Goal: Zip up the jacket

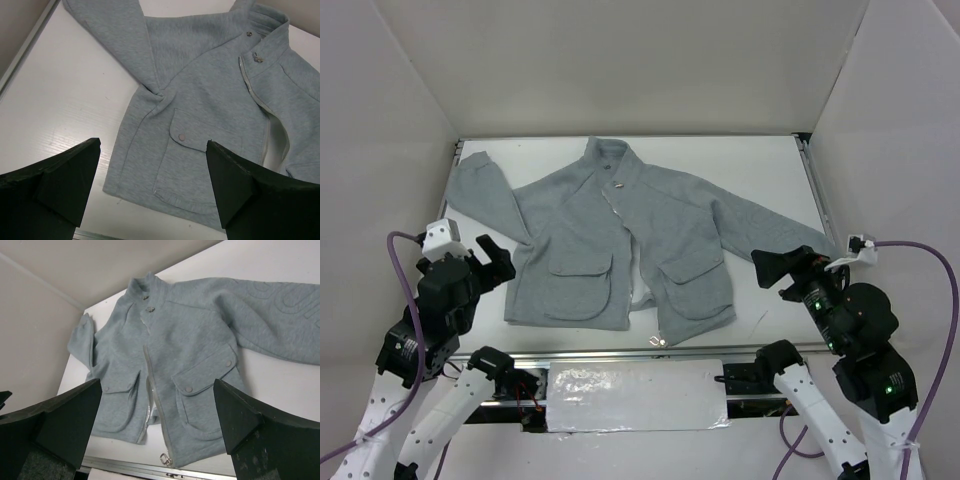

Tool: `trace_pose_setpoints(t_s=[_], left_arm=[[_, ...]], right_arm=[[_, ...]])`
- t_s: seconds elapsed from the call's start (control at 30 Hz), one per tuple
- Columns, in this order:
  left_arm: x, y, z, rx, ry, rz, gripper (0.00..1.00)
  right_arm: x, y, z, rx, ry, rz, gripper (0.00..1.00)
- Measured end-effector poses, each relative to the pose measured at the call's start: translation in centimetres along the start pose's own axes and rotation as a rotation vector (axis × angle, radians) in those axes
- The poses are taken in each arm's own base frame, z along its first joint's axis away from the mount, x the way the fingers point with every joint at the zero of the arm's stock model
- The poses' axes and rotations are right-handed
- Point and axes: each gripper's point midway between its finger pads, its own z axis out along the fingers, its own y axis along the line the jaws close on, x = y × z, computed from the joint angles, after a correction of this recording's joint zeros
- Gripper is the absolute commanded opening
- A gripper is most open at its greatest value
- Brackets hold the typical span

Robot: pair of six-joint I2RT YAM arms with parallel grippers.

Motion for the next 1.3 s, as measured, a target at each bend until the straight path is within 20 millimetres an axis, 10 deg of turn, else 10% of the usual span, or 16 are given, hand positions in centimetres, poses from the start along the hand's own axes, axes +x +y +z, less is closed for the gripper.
trace_pose_setpoints(t_s=[0.43, 0.67, 0.9, 1.3], left_arm=[[0.2, 0.3, 0.2, -0.031, 0.005, -0.023, 1.00], [2.0, -2.3, 1.8, 0.038, 0.129, 0.024, 0.99], [5.2, -4.8, 3.6, 0.115, 0.289, 0.079, 0.99], [4.4, -5.9, 2.4, 0.210, 0.240, 0.044, 0.99]], right_arm=[[1.5, 1.7, -0.4, -0.116, 0.066, -0.024, 1.00], [13.4, 4.0, 4.7, -0.315, 0.484, 0.105, 0.98], [28.7, 8.4, 3.8, -0.333, 0.979, 0.058, 0.80], [36.4, 6.4, 7.4, -0.099, 0.988, 0.311, 0.59]])
